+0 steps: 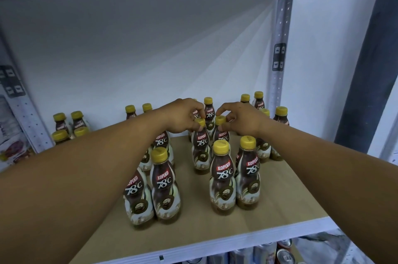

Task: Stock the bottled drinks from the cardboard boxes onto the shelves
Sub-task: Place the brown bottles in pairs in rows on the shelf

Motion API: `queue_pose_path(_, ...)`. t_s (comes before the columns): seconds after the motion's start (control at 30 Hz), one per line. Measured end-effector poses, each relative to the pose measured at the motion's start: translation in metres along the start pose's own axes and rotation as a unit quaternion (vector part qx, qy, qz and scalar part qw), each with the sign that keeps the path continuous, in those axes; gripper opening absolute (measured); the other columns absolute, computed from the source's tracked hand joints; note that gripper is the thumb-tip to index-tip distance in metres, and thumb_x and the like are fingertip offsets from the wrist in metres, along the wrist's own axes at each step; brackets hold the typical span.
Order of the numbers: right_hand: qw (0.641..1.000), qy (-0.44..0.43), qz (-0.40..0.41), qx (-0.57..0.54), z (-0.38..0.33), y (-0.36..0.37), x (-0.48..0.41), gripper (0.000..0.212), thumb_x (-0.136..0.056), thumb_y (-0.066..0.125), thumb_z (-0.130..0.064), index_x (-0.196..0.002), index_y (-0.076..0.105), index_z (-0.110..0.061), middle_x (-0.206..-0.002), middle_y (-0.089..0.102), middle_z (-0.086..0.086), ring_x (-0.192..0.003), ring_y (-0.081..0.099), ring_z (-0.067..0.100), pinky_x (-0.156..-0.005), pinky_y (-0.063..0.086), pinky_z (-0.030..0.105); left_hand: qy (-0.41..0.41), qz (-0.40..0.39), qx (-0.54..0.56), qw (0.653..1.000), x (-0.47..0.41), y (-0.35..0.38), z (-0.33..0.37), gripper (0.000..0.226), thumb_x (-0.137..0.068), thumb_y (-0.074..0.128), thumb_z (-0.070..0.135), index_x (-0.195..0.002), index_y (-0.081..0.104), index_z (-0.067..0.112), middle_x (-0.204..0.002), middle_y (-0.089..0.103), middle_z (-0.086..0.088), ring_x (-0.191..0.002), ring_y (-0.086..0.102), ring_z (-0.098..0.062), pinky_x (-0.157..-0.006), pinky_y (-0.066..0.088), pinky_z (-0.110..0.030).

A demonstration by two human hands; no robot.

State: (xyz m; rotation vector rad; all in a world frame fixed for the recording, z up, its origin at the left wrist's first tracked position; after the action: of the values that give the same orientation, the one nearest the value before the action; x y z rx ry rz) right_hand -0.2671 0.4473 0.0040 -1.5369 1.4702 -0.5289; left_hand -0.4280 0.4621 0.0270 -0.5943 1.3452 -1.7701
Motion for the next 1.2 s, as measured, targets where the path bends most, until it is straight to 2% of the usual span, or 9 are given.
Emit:
queue_pose_path(0.23, 1.0, 0.0, 0.011, 0.008, 0.005, 0.004, 0.0, 0.043, -0.083, 0.082, -0.033, -0.121, 0.063, -0.032, -0.1, 0.07, 0.001, -0.096, 0.066, 0.019, -0.089, 0.054, 0.038, -0.014, 0.012, 0.029, 0.999, 0.002, 0.005, -0.006, 0.027, -0.09, 0.078, 0.027, -0.114, 0.066, 0.027, -0.114, 0.067, -0.002, -0.107, 0.066, -0.021, -0.099, 0.052, -0.048)
queue_pose_path(0.57, 1.0, 0.005, 0.013, 0.007, 0.006, 0.006, 0.002, 0.043, -0.084, 0.081, -0.031, -0.123, 0.062, -0.035, -0.102, 0.072, 0.002, -0.096, 0.067, 0.019, -0.091, 0.054, 0.039, -0.028, 0.017, 0.04, 0.999, 0.006, 0.008, -0.01, 0.032, -0.091, 0.077, 0.029, -0.12, 0.065, 0.029, -0.114, 0.069, -0.003, -0.108, 0.066, -0.02, -0.1, 0.052, -0.043)
queue_pose_path(0.9, 1.0, 0.004, 0.007, 0.005, 0.007, 0.007, 0.001, 0.044, -0.086, 0.08, -0.031, -0.125, 0.06, -0.034, -0.102, 0.071, 0.002, -0.095, 0.067, 0.019, -0.089, 0.054, 0.037, -0.019, -0.01, 0.079, 0.997, 0.004, 0.009, -0.013, 0.031, -0.092, 0.076, 0.021, -0.119, 0.065, 0.028, -0.12, 0.07, 0.0, -0.115, 0.065, -0.015, -0.106, 0.05, -0.046)
queue_pose_path(1.2, 1.0, 0.011, 0.007, 0.003, 0.009, 0.008, 0.0, 0.045, -0.085, 0.081, -0.032, -0.125, 0.06, -0.035, -0.103, 0.072, 0.002, -0.097, 0.067, 0.019, -0.092, 0.054, 0.039, -0.022, 0.009, 0.078, 0.997, 0.003, 0.01, -0.016, 0.031, -0.089, 0.079, 0.025, -0.117, 0.066, 0.031, -0.114, 0.072, -0.001, -0.109, 0.068, -0.017, -0.103, 0.052, -0.046)
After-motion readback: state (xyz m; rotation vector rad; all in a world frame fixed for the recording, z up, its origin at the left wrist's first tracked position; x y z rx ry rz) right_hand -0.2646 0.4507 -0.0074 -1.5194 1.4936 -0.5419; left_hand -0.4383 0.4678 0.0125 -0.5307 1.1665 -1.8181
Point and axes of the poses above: each hand's wrist, its own x-axis away from the middle knuckle, its own y-axis out of the palm, z = x × y, the point moved 8 cm from there along -x, towards the middle knuckle
